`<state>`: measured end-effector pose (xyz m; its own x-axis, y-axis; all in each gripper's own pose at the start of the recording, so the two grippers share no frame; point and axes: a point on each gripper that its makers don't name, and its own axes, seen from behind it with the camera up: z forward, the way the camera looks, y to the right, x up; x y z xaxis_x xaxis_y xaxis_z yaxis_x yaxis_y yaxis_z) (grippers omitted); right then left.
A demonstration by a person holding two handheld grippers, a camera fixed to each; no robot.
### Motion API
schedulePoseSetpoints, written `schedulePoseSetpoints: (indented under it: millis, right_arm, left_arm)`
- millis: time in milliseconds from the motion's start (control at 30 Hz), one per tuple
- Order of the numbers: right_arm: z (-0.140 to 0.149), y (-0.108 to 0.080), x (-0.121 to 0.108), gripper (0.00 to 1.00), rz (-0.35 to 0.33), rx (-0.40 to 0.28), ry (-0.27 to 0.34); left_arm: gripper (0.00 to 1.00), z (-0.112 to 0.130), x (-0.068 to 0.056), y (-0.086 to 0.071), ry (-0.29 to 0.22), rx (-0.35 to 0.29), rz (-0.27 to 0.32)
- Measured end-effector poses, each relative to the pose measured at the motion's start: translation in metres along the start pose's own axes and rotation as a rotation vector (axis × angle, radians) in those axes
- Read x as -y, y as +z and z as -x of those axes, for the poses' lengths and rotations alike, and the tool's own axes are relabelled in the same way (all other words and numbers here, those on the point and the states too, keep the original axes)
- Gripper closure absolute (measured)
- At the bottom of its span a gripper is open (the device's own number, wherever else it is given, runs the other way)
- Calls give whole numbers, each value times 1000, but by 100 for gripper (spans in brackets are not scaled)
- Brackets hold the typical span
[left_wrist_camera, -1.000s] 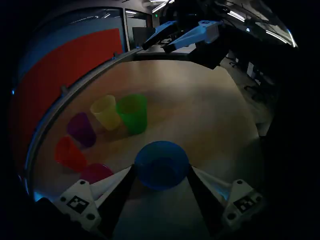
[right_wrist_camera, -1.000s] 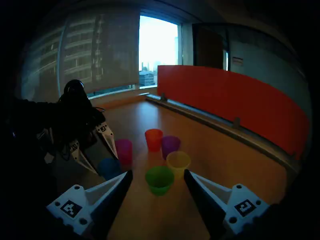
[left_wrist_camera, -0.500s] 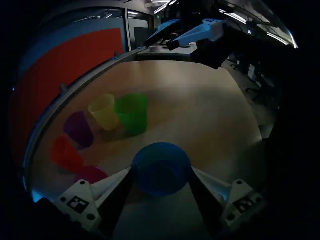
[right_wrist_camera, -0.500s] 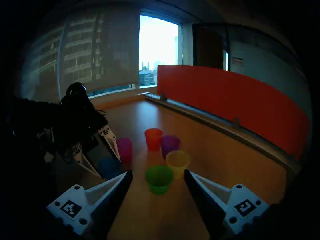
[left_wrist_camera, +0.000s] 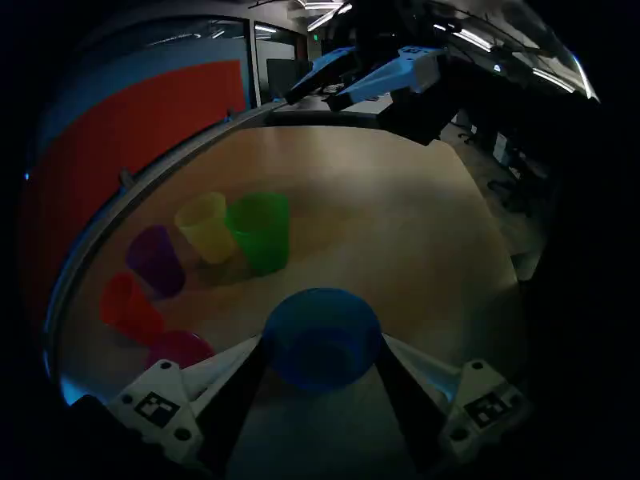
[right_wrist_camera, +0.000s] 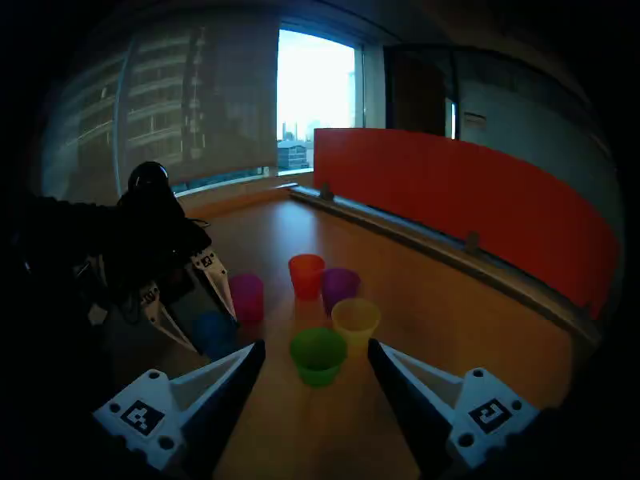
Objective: Pour water
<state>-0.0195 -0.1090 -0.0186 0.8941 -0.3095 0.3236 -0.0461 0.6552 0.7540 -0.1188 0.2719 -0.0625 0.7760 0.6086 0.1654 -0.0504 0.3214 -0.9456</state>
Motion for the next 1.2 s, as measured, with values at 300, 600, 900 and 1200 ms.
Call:
schedulePoseSetpoints:
  millis: [300, 600, 900, 1200]
  right_arm:
    - [3, 5, 1, 1, -1, 7, -1]
    - [6, 11, -1, 1, 2, 13, 2]
    - [13, 19, -2, 1, 3, 32, -6]
    - [24, 28, -2, 1, 4, 63, -16]
  left_arm:
    - [12, -23, 7, -23, -42, -90, -18]
    - [12, -54, 24, -54, -33, -200, -91]
    - [12, -84, 42, -80, -48, -301, -151]
    - [13, -106, 57, -101, -61, -380, -194]
